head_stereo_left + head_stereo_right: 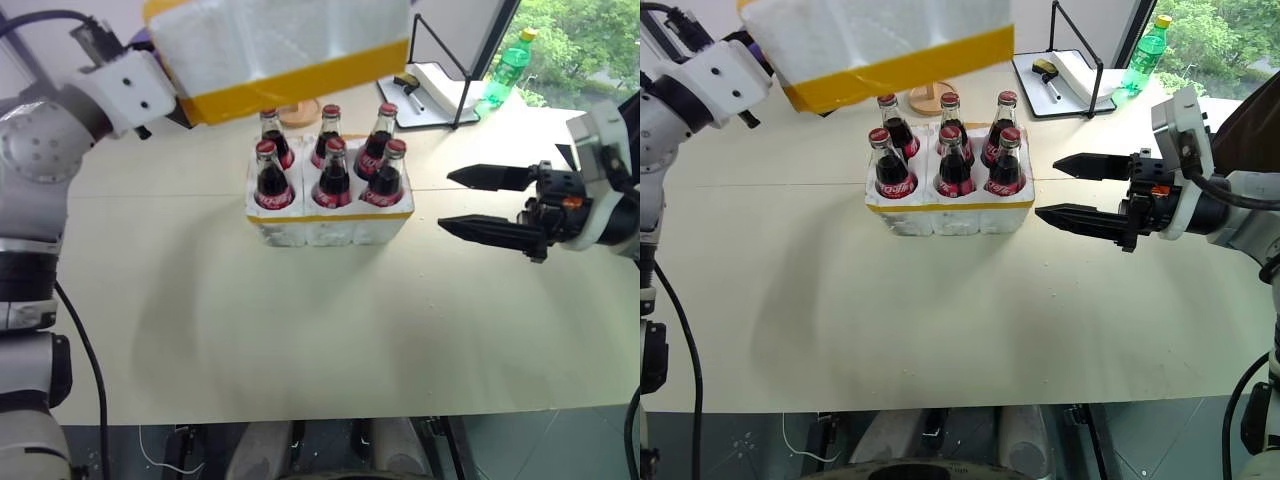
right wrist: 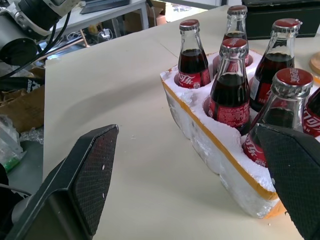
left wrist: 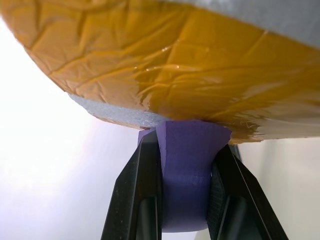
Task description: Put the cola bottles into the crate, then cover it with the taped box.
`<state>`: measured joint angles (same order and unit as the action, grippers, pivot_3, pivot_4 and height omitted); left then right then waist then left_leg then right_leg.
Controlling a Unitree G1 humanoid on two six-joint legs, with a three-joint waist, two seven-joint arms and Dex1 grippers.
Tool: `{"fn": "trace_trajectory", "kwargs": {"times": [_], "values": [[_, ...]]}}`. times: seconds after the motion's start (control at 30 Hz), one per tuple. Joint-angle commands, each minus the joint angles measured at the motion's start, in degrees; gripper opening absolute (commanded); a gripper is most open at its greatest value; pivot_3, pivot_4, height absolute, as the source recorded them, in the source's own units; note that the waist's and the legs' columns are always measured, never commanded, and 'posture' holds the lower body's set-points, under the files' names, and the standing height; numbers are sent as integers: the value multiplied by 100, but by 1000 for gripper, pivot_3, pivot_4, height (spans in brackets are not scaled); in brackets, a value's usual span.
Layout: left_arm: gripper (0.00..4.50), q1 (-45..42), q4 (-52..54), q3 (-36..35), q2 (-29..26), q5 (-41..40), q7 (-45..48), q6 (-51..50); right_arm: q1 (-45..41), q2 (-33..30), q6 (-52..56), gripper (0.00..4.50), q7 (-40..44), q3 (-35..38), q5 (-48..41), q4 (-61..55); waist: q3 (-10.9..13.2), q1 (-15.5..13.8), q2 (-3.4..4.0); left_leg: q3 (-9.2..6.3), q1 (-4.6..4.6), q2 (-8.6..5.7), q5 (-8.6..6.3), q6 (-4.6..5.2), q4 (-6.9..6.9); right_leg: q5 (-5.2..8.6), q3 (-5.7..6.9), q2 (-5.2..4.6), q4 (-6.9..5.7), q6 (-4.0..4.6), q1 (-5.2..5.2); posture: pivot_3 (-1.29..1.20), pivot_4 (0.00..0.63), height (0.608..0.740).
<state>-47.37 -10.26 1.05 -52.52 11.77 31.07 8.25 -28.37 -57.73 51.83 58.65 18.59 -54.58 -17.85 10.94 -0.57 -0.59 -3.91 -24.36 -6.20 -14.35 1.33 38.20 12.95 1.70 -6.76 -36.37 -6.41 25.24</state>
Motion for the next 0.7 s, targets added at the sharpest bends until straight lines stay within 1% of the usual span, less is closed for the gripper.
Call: {"fn": "trace_trajectory", "kwargs": {"times": [0.03,0.2,0.33,0.67,0.7], "values": [[815,28,455,-67,22,-8,118,-32,-46,-62,-104,4500,-34,198,-16,-10,0,-12,0,0,0,0,0,0,1,0,0,0,0,0,0,0,150,736],[815,145,770,110,179,126,244,69,-34,-24,-99,4500,-110,205,-32,-3,0,-30,0,0,-1,-3,0,1,4,0,1,-1,2,0,-4,0,150,736],[815,180,792,264,344,307,212,232,-53,20,-113,4500,-173,189,-40,4,0,-21,0,0,0,-3,0,1,4,0,1,-1,2,-1,-4,0,150,736],[815,157,179,683,388,1106,-20,1072,18,84,-108,4500,-371,235,-87,-69,0,-19,0,0,0,-2,0,1,4,0,1,0,1,-1,-4,0,150,736],[1149,154,125,696,401,1160,-63,1134,28,86,-106,4500,-387,242,-91,-79,0,-19,0,1,0,-3,0,1,4,0,1,0,1,-1,-4,0,150,736]]}}
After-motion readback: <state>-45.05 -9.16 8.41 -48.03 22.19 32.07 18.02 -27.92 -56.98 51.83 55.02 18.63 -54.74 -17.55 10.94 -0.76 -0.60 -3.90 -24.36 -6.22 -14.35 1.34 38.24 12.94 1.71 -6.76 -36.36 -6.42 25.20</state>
